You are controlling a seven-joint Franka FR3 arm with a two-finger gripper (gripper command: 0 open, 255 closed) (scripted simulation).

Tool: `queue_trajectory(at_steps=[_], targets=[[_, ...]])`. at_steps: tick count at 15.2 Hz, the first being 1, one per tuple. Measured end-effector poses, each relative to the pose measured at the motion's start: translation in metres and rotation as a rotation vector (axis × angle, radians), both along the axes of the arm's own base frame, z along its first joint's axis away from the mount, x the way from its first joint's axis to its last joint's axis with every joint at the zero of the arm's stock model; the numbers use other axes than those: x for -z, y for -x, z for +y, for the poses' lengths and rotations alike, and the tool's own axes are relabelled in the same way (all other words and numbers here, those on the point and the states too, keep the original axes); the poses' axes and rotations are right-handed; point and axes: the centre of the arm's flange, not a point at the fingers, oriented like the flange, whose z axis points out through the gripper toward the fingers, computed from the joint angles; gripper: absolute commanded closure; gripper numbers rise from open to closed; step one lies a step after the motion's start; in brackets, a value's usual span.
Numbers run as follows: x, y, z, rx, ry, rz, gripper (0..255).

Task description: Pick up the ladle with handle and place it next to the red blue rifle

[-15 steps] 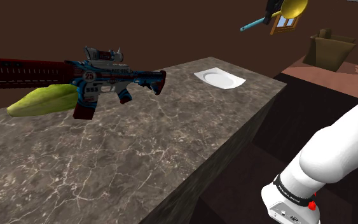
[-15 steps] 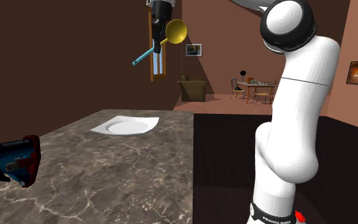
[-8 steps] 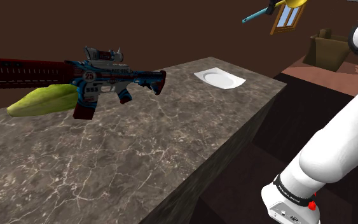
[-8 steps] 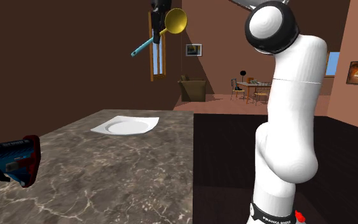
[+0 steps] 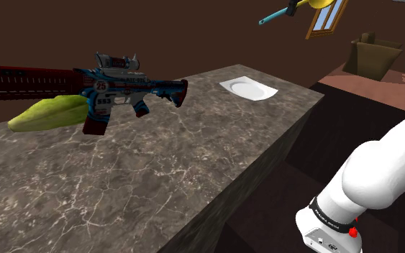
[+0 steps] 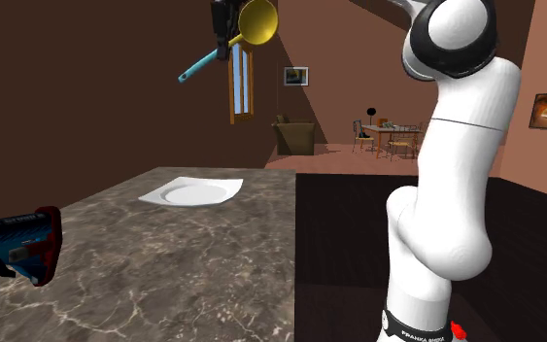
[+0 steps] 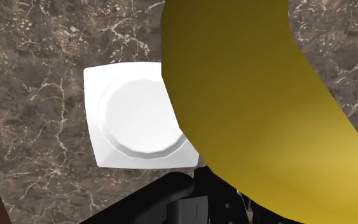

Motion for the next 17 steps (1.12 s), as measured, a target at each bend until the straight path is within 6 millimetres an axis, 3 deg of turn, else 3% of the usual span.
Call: queue_trajectory(at_steps=[7,17], targets=[[-0.003,-0.004,0.09,0.001,0.001,-0.001,255],[-0.004,-0.024,0.219,0.001,0.001,0.001,255]])
